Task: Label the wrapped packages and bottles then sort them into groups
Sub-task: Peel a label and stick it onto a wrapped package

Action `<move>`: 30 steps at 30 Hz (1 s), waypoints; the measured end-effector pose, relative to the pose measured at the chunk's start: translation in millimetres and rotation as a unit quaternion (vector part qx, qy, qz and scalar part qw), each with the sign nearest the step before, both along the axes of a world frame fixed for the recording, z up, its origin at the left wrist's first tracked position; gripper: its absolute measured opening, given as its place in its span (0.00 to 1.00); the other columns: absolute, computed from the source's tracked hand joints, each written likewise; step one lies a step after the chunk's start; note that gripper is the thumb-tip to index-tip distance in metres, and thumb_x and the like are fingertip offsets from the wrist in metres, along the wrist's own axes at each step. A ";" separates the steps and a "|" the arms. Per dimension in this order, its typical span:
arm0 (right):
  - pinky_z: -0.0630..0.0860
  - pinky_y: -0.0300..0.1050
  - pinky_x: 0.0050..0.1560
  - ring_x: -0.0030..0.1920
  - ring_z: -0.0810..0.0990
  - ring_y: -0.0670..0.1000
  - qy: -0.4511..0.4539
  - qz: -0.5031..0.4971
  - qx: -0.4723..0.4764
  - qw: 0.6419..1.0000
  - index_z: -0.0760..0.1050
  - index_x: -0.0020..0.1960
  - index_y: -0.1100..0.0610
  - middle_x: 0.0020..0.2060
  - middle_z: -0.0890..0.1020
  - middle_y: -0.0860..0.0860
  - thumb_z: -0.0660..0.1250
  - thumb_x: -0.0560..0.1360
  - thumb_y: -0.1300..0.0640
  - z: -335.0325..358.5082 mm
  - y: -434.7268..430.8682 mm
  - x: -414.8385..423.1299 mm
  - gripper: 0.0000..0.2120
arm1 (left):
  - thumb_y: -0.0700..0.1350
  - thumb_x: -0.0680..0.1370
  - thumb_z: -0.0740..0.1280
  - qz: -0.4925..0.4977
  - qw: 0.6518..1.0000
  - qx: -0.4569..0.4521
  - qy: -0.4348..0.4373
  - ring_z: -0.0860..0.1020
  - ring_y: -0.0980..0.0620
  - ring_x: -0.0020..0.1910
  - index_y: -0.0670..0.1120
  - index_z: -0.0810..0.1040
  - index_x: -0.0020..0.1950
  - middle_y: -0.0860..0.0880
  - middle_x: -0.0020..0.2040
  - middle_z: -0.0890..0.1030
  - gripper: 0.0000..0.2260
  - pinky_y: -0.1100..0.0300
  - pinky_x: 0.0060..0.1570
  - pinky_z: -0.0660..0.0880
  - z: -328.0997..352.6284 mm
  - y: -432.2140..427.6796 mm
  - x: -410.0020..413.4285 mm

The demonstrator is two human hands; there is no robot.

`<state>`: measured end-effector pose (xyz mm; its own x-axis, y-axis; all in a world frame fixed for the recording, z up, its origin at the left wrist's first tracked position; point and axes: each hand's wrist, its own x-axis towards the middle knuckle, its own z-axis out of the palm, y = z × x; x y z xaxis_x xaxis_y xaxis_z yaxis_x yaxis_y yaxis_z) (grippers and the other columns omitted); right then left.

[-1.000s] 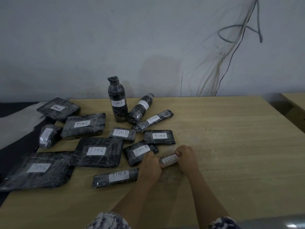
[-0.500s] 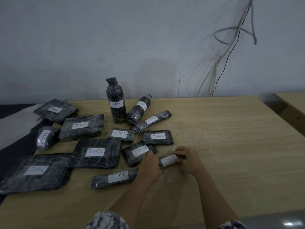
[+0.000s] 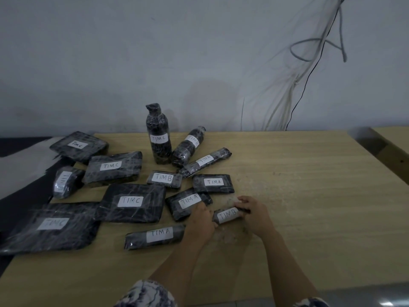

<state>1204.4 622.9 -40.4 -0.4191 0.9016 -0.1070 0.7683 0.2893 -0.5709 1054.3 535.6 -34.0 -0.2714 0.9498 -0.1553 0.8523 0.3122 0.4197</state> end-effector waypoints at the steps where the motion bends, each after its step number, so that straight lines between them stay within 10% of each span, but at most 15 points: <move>1: 0.62 0.35 0.66 0.67 0.70 0.51 -0.004 -0.001 0.001 1.000 0.77 0.63 0.59 0.68 0.72 0.50 0.64 0.75 0.67 -0.2 -0.1 0.0 0.17 | 0.46 0.77 0.65 -0.006 1.000 -0.002 0.008 0.68 0.47 0.62 0.39 0.72 0.65 0.44 0.63 0.67 0.19 0.56 0.63 0.67 -0.1 -0.9 0.5; 13: 0.62 0.43 0.70 0.68 0.67 0.54 -0.042 0.007 0.026 0.999 0.76 0.63 0.60 0.70 0.69 0.53 0.58 0.77 0.69 0.3 0.6 -8.4 0.17 | 0.34 0.79 0.57 -0.028 0.999 0.007 0.043 0.68 0.47 0.64 0.42 0.65 0.72 0.44 0.66 0.68 0.21 0.58 0.63 0.66 6.9 -12.0 2.1; 19: 0.63 0.47 0.69 0.68 0.65 0.55 -0.108 -0.042 0.018 0.993 0.75 0.64 0.57 0.64 0.73 0.54 0.65 0.74 0.61 4.3 2.0 -15.6 0.18 | 0.33 0.75 0.61 0.039 0.985 0.027 -0.167 0.71 0.44 0.64 0.42 0.71 0.69 0.42 0.66 0.73 0.22 0.56 0.64 0.70 31.2 -7.7 -12.5; 24: 0.67 0.51 0.67 0.65 0.69 0.56 -0.125 -0.021 -0.030 0.991 0.76 0.63 0.54 0.62 0.73 0.53 0.66 0.73 0.60 6.7 0.7 -24.3 0.18 | 0.33 0.74 0.61 0.226 0.949 0.177 -0.129 0.70 0.45 0.63 0.42 0.72 0.67 0.43 0.65 0.72 0.21 0.58 0.59 0.68 46.0 -13.3 -53.2; 30: 0.61 0.46 0.67 0.62 0.70 0.53 -0.131 -0.044 -0.003 0.990 0.76 0.61 0.52 0.60 0.74 0.52 0.66 0.74 0.59 5.9 -3.5 -20.7 0.16 | 0.50 0.77 0.65 0.429 0.903 0.031 -0.016 0.57 0.38 0.71 0.40 0.59 0.73 0.39 0.73 0.59 0.29 0.45 0.69 0.59 36.2 -42.7 -130.9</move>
